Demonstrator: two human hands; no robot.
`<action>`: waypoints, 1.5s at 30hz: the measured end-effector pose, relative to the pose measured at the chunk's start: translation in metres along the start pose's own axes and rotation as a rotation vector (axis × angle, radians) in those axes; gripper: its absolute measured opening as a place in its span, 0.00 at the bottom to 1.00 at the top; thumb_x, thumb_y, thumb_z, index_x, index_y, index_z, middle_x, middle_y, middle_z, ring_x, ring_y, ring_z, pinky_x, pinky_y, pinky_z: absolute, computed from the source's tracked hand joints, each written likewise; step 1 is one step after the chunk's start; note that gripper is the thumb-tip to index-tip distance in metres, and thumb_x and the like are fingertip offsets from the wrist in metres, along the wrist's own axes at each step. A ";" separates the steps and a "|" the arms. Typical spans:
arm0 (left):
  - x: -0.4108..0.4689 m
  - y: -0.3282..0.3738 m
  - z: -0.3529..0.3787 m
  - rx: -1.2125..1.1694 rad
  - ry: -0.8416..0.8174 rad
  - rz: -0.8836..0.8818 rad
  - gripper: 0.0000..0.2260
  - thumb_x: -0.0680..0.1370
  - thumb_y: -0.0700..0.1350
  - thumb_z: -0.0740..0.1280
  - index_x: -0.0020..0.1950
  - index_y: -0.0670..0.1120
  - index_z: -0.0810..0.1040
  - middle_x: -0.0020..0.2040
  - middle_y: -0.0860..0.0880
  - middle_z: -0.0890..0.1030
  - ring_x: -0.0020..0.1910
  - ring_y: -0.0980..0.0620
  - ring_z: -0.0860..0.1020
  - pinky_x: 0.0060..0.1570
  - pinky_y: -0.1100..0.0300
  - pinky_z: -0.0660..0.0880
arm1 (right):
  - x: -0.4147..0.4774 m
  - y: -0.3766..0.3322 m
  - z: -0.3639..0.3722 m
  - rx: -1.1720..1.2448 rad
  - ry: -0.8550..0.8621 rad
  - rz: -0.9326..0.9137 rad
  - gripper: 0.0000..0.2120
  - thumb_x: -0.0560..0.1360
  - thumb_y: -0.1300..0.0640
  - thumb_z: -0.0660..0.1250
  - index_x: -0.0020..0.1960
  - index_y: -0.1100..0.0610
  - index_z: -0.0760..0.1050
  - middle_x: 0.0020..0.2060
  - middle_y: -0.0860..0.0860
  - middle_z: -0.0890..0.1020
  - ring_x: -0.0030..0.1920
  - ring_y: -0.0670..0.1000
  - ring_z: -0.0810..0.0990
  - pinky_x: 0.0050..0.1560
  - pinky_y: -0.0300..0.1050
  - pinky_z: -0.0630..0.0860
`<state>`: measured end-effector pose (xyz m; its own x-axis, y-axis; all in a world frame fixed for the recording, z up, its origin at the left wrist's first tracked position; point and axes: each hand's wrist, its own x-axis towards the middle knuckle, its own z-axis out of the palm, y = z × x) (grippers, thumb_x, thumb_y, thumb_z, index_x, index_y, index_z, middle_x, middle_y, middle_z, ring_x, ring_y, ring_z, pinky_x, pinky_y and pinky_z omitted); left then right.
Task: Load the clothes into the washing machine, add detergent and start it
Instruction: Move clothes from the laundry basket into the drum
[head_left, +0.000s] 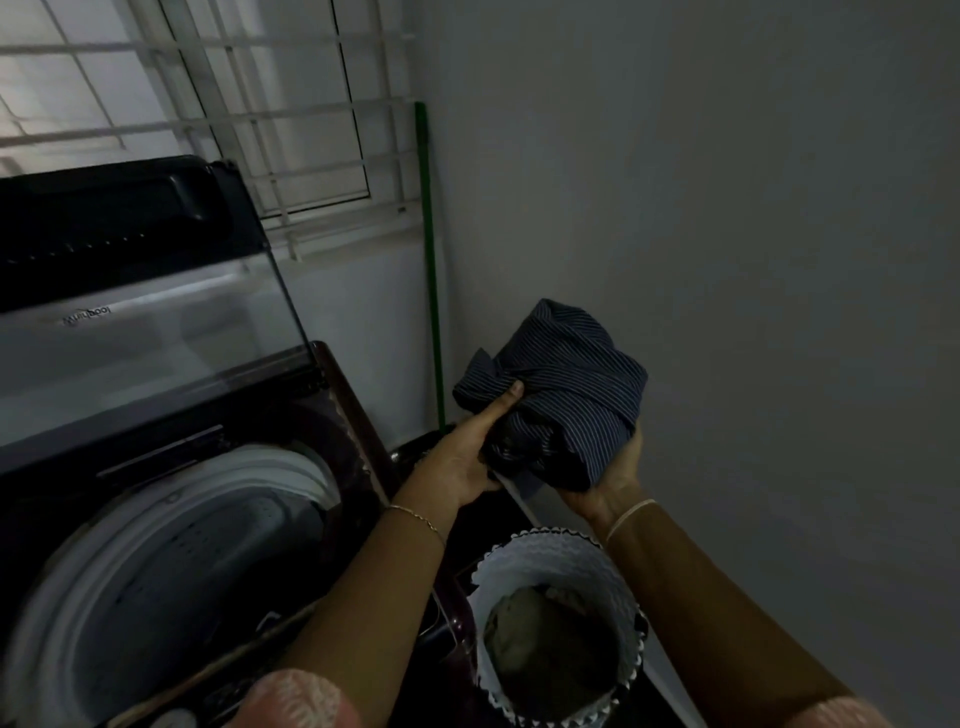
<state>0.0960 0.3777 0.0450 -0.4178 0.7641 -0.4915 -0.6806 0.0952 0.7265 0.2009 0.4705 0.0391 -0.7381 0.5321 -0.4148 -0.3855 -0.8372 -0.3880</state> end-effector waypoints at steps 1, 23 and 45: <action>0.001 -0.003 0.001 -0.050 -0.019 0.015 0.31 0.63 0.59 0.77 0.62 0.49 0.78 0.60 0.47 0.81 0.61 0.47 0.77 0.68 0.46 0.67 | 0.000 -0.001 0.002 -0.017 -0.001 0.006 0.29 0.75 0.35 0.55 0.53 0.59 0.77 0.50 0.60 0.81 0.51 0.61 0.79 0.44 0.58 0.81; -0.012 -0.011 0.003 -0.502 0.080 0.315 0.28 0.69 0.49 0.74 0.67 0.43 0.75 0.60 0.43 0.81 0.62 0.44 0.78 0.67 0.47 0.70 | 0.005 -0.007 0.023 -0.286 -0.215 0.096 0.25 0.78 0.39 0.56 0.61 0.56 0.76 0.55 0.57 0.83 0.54 0.57 0.82 0.59 0.53 0.77; -0.133 0.010 -0.144 -0.533 0.330 0.573 0.27 0.70 0.55 0.71 0.67 0.46 0.75 0.60 0.45 0.82 0.60 0.45 0.79 0.61 0.47 0.75 | 0.003 0.155 0.096 -0.231 -0.482 0.469 0.36 0.71 0.35 0.66 0.71 0.57 0.69 0.67 0.60 0.74 0.67 0.62 0.73 0.71 0.59 0.65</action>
<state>0.0583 0.1852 0.0484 -0.8825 0.3691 -0.2914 -0.4679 -0.6265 0.6234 0.0854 0.3299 0.0567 -0.9808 -0.0372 -0.1914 0.1205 -0.8875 -0.4447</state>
